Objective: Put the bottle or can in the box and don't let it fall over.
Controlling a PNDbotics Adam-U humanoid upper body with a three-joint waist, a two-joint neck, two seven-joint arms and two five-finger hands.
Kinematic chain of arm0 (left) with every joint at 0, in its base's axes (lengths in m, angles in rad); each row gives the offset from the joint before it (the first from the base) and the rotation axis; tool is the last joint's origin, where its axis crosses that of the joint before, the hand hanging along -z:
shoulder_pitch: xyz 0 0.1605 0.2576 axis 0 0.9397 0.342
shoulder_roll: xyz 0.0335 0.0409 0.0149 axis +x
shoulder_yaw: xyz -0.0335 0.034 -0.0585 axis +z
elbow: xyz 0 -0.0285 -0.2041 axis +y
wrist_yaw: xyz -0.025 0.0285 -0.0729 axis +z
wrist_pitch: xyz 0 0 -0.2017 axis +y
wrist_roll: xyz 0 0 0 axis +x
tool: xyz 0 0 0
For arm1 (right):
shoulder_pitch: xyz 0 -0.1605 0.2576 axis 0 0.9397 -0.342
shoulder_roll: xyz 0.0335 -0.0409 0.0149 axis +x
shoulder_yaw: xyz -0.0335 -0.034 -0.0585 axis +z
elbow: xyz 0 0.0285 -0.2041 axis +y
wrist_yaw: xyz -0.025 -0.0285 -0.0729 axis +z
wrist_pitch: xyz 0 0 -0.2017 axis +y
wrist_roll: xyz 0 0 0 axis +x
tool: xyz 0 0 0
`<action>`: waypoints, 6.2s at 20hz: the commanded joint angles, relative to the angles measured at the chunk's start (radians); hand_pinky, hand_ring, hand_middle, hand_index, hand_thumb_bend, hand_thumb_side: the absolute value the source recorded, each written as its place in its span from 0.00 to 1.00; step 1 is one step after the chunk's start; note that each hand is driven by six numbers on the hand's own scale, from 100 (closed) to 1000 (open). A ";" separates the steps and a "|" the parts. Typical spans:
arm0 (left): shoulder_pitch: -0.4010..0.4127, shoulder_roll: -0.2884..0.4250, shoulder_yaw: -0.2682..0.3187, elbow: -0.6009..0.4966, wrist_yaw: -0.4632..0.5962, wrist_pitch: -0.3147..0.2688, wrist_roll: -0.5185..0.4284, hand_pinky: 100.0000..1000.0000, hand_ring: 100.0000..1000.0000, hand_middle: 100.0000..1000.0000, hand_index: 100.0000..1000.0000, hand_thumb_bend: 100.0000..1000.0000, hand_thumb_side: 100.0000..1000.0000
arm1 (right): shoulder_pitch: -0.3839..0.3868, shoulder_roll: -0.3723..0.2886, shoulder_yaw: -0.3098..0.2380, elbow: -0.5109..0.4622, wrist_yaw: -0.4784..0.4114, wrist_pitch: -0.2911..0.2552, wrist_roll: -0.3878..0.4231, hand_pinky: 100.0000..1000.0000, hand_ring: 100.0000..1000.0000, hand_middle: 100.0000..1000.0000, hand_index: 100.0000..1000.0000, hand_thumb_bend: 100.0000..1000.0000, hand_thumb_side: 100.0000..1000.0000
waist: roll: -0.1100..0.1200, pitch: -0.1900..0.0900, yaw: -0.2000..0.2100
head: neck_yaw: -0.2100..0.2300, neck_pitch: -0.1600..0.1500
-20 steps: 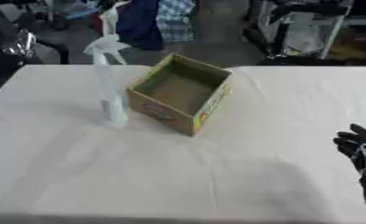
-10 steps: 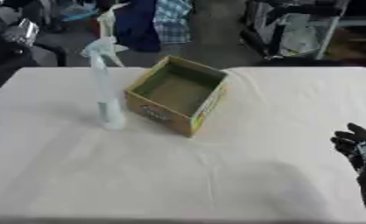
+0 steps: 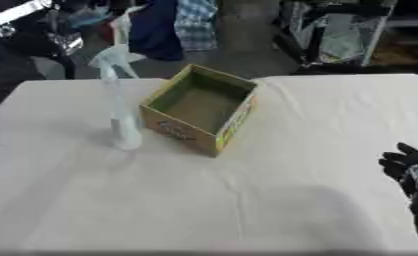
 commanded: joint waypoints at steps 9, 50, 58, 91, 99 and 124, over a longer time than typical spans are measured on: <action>-0.118 -0.055 -0.046 0.121 -0.025 -0.042 -0.146 0.91 0.95 1.00 1.00 0.00 0.58 | -0.006 -0.022 -0.002 -0.007 -0.001 -0.001 0.003 0.88 0.78 0.70 0.86 0.00 0.67 | -0.003 -0.018 0.003 | 0.001 0.005; -0.170 -0.125 -0.056 0.256 -0.365 -0.057 -0.068 0.87 0.88 0.94 0.99 0.00 0.28 | -0.009 -0.019 0.003 -0.006 0.000 0.000 0.006 0.88 0.78 0.70 0.86 0.00 0.67 | -0.002 -0.019 -0.005 | 0.013 0.005; -0.172 -0.124 -0.048 0.258 -0.385 -0.054 -0.048 0.82 0.81 0.86 0.92 0.00 0.06 | -0.007 -0.018 0.001 -0.006 0.000 -0.001 0.004 0.88 0.78 0.70 0.86 0.00 0.67 | -0.001 -0.019 -0.007 | 0.016 0.005; -0.205 -0.114 -0.013 0.235 -0.402 -0.063 0.130 0.66 0.47 0.45 0.53 0.00 0.24 | -0.004 -0.016 0.000 -0.006 -0.002 -0.001 -0.001 0.88 0.78 0.70 0.86 0.00 0.68 | 0.002 -0.021 -0.018 | 0.028 0.005; -0.235 -0.110 0.010 0.222 -0.421 -0.071 0.163 0.65 0.45 0.43 0.51 0.00 0.22 | -0.003 -0.016 -0.001 -0.006 -0.002 -0.001 -0.001 0.88 0.78 0.70 0.86 0.00 0.68 | 0.002 -0.024 -0.017 | 0.029 0.005; -0.232 -0.128 -0.005 0.257 -0.441 -0.071 -0.001 0.84 0.82 0.84 0.92 0.00 0.06 | -0.003 -0.014 0.001 -0.007 -0.002 -0.001 0.004 0.88 0.78 0.70 0.86 0.00 0.69 | 0.005 -0.028 -0.023 | 0.024 0.005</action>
